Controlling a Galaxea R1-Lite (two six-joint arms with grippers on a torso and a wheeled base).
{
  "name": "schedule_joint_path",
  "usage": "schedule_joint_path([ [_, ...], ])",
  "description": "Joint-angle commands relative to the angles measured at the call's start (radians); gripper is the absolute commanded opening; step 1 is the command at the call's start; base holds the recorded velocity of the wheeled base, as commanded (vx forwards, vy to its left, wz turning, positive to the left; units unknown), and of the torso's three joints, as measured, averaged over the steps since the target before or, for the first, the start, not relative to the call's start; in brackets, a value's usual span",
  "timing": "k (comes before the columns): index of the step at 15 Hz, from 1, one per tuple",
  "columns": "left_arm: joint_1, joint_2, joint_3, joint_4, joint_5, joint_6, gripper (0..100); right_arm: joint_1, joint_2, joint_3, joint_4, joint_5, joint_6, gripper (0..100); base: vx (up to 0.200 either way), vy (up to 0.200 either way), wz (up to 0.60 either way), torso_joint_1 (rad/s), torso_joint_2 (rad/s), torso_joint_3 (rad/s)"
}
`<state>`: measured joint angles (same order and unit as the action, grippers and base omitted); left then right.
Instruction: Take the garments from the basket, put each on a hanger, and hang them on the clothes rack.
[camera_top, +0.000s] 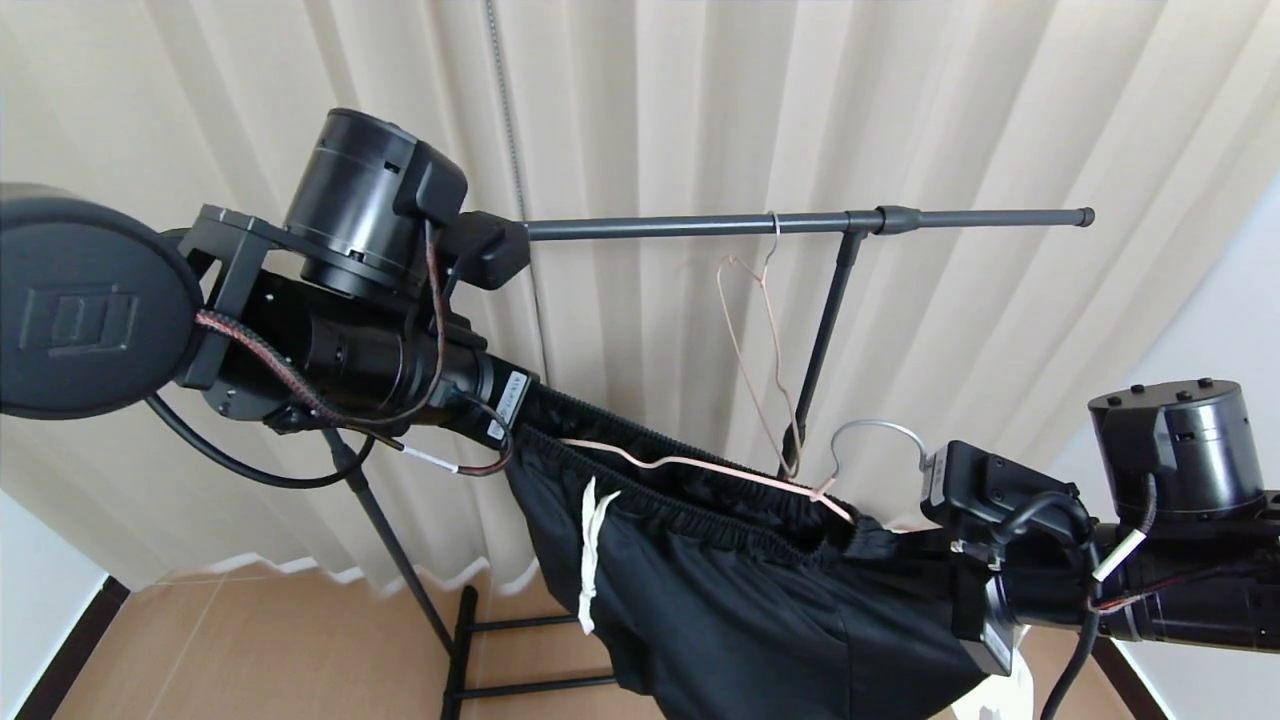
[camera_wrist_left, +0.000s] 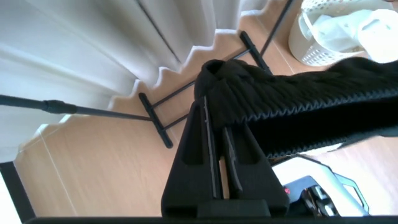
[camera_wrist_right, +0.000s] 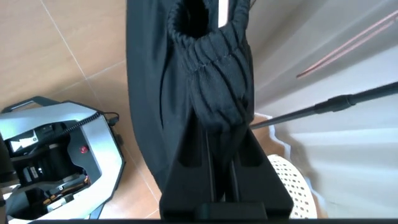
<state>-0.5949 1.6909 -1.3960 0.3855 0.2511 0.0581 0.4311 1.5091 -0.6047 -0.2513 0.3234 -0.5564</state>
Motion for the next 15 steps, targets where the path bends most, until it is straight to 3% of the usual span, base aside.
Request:
schedule_joint_path([
  [1,-0.048,-0.003,-0.089,0.075,-0.001,-0.001,0,0.005,0.026,-0.006,-0.002,-0.012,0.001,0,0.000,0.000,0.00,0.000,0.00,0.000],
  [4,-0.103,-0.003,-0.179,0.197,-0.003,-0.003,0,0.005,0.045,-0.009,-0.036,-0.032,0.003,0,0.000,0.000,0.00,0.000,0.00,0.000],
  [8,-0.141,-0.005,-0.242,0.285,0.001,-0.004,0,0.005,0.075,-0.006,-0.082,-0.093,0.029,0,0.000,0.000,0.00,0.000,0.00,0.000],
  [11,-0.131,-0.008,-0.253,0.289,0.033,-0.004,0,0.003,0.072,0.005,-0.083,-0.107,0.026,0,0.000,0.000,0.00,0.000,0.00,0.000],
  [15,-0.048,-0.013,-0.258,0.288,0.031,0.000,0,-0.008,0.063,0.020,-0.080,-0.109,-0.013,0,0.000,0.000,0.00,0.000,0.00,0.000],
])
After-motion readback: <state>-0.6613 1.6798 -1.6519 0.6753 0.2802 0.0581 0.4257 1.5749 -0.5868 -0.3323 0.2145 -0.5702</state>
